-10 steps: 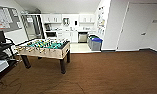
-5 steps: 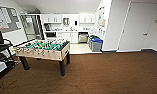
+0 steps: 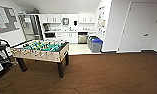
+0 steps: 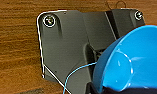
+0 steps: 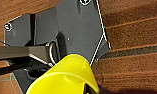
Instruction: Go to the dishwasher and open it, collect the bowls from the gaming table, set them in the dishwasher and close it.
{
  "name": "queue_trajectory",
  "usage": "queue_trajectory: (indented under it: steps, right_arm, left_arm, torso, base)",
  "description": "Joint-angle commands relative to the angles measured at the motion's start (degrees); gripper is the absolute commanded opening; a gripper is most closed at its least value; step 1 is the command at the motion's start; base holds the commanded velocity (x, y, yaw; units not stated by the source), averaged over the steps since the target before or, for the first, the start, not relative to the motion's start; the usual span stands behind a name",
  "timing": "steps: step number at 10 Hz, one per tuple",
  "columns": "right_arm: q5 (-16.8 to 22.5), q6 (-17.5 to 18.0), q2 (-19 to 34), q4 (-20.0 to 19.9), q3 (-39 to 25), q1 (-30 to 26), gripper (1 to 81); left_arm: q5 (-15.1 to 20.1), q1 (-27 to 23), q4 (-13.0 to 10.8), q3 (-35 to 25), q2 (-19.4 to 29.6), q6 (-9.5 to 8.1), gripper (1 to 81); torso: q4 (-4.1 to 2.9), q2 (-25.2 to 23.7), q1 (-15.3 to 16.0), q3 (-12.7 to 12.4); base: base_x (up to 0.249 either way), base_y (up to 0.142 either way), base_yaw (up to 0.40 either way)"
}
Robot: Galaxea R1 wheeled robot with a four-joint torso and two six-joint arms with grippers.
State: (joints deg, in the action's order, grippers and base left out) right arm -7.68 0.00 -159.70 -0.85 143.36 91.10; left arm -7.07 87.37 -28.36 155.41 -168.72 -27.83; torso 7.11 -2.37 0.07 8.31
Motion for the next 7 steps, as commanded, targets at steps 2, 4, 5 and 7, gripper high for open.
queue_trajectory:
  steps: [2,4,5,7]
  right_arm:
    - [3.20,-0.09,1.37,0.50,-0.02,-1.66,1.0]
    - [3.11,-0.09,1.37,0.59,-0.02,-1.57,1.0]
    - [3.11,-0.09,1.46,0.59,-0.02,-1.49,1.0]
    - [3.02,-0.09,1.46,0.59,-0.02,-1.40,1.0]
  left_arm:
    - [2.41,-1.89,0.14,0.16,0.48,0.06,1.0]
    - [2.32,-1.89,0.14,0.16,0.57,0.06,1.0]
    - [2.15,-1.89,0.15,0.16,0.57,0.06,1.0]
    - [2.06,-1.89,0.14,0.16,0.57,0.06,1.0]
  torso:
    - [0.00,0.00,0.02,0.00]
    - [0.00,0.00,-0.02,0.00]
    - [0.00,0.00,0.00,0.00]
    - [0.00,0.00,0.00,0.00]
  base:
    - [0.140,0.000,0.000]
    - [0.140,0.000,0.000]
    - [0.140,0.000,0.000]
    - [0.140,0.000,0.000]
